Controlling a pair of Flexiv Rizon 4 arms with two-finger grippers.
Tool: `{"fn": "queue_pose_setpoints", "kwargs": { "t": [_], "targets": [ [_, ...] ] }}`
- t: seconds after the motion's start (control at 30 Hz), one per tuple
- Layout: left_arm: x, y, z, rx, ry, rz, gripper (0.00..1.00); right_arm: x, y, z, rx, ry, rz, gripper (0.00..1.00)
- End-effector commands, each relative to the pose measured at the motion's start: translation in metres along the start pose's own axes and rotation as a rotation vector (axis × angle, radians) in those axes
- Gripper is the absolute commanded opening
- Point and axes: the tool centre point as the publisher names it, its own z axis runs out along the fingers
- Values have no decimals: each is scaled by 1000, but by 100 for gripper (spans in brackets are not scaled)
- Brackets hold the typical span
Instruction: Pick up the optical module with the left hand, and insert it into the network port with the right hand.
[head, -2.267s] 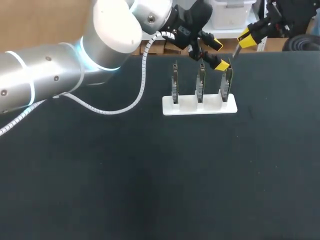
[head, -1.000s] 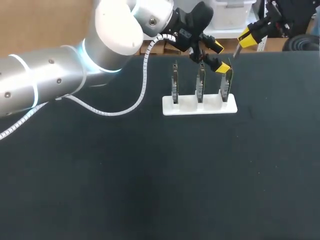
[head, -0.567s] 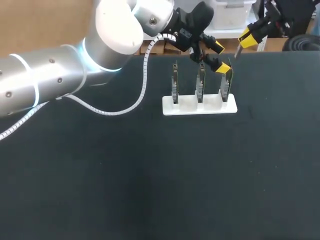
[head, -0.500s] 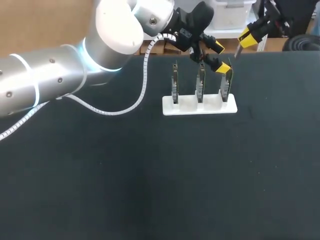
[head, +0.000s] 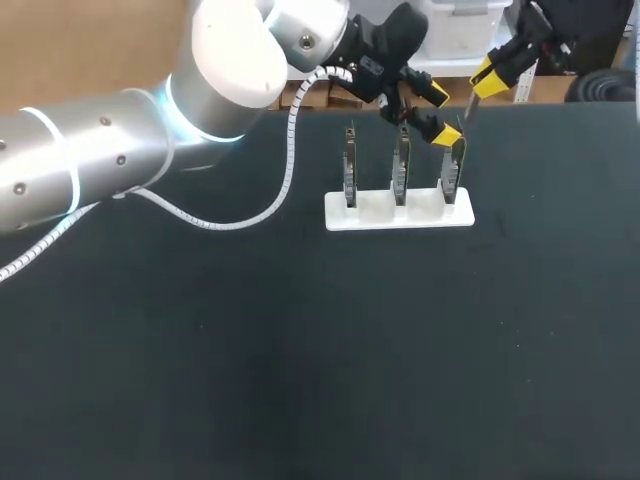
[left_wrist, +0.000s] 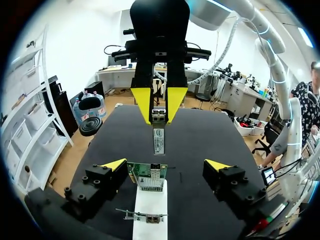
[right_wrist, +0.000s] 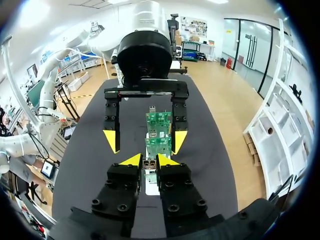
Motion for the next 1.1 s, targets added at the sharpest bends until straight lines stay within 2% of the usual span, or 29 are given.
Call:
{"fn": "queue_pose_setpoints", "kwargs": {
  "t": [0.03, 1.1],
  "targets": [
    [-1, 2, 0, 4, 4, 0, 100, 1, 5, 4, 12, 1, 4, 0],
    [-1, 2, 0, 4, 4, 0, 100, 6, 0, 11, -33, 45, -3, 0]
  ]
}}
